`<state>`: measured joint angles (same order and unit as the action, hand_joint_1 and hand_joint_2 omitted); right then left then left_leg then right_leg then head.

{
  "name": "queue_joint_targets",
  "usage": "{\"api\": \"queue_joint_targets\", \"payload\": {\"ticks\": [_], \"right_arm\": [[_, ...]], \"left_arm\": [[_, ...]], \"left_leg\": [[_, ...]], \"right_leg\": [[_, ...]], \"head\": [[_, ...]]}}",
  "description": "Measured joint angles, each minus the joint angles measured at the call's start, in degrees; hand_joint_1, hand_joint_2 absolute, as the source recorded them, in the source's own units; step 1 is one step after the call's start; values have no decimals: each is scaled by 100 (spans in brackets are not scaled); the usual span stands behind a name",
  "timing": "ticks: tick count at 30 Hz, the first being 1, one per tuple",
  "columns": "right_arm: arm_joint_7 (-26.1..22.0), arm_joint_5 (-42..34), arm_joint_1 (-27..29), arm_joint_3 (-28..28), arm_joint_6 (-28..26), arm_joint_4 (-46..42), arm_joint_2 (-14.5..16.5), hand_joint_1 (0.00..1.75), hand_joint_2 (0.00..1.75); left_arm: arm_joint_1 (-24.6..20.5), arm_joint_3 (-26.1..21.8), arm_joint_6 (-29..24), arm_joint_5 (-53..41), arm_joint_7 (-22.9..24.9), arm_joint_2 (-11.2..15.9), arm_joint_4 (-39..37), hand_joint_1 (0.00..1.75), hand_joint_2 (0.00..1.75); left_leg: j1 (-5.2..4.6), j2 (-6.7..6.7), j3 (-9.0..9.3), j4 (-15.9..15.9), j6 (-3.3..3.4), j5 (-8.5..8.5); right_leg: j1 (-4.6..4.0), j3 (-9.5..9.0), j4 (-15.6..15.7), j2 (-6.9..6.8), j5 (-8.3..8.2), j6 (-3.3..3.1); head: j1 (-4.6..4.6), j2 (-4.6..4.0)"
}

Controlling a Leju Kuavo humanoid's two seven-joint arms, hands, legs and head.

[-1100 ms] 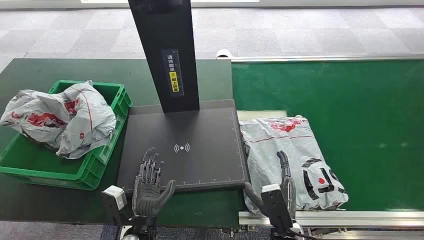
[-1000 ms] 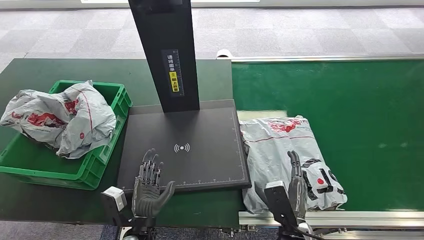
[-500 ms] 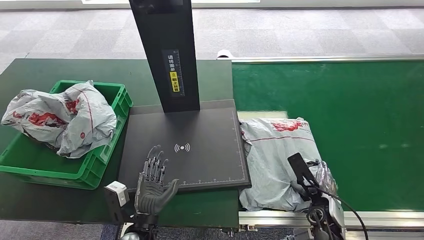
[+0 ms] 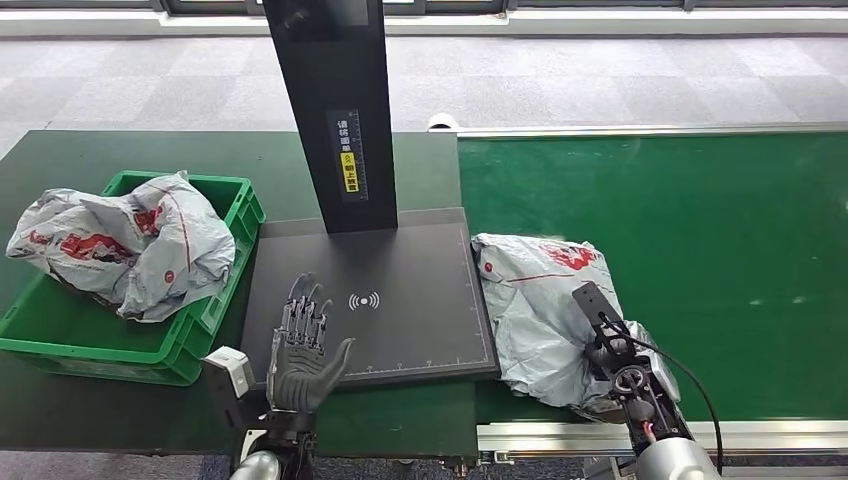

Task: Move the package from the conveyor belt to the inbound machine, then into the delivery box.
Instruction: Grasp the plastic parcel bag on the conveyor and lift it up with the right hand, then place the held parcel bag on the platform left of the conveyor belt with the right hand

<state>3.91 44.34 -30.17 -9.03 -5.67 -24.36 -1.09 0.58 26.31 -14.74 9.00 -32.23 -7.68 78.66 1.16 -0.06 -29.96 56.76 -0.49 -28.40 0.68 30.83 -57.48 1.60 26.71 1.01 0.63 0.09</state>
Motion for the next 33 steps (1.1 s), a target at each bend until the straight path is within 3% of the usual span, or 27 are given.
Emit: {"api": "queue_joint_targets", "payload": {"ticks": [5,9,12,16,20,23,25,28,33], "right_arm": [[-822,-450,242,-27,-294,-638,282,175,175],[-927,-841,839,257,-542,-2246,429,175,175],[-1042,-1021,1359,490,-1031,-3706,443,175,175],[-1506,-1373,2063,546,-1867,-5463,428,175,175],[-1865,-1752,2731,509,-2143,-6822,411,175,175],[-1857,-1925,2931,539,-1812,-7344,413,175,175],[-1666,-2069,2849,670,-1148,-7361,418,175,175],[-1447,-2350,2508,1059,-206,-6858,472,175,175],[-1266,-2778,1901,1658,647,-5602,689,175,175]], "left_arm": [[153,-268,57,-484,-11,-34,404,0,175],[230,-478,171,-803,-192,-53,581,0,175],[233,-610,210,-906,-298,-92,647,0,175],[269,-742,194,-958,-363,-130,716,0,175],[335,-875,126,-963,-416,-141,771,0,175],[353,-975,113,-988,-449,-166,817,0,175],[344,-1057,118,-1016,-460,-179,846,0,175],[275,-1149,149,-1036,-447,-195,873,0,175],[134,-1249,94,-1057,-377,-217,877,0,175]], "left_leg": [[1,-20,-41,2,2,15],[2,-43,-111,0,-2,25],[2,-51,-145,0,-2,26],[0,-62,-169,0,-2,24],[-3,-60,-177,-1,-2,19],[-2,-58,-183,-4,-3,18],[-1,-51,-183,-8,-7,22],[1,-50,-176,-9,-10,42],[4,-75,-187,-9,-9,65]], "right_leg": [[-1,51,-3,-4,-5,1],[-2,119,-8,-22,-4,0],[-1,148,-8,-32,-2,1],[3,167,-7,-52,6,3],[5,171,-6,-55,8,2],[5,169,-5,-54,7,1],[3,169,-6,-49,3,-4],[1,171,-6,-49,-7,-10],[-3,171,-11,-74,-14,-11]], "head": [[4,0],[5,0],[4,0],[2,0],[4,0],[4,0],[3,0],[4,0],[4,0]]}}
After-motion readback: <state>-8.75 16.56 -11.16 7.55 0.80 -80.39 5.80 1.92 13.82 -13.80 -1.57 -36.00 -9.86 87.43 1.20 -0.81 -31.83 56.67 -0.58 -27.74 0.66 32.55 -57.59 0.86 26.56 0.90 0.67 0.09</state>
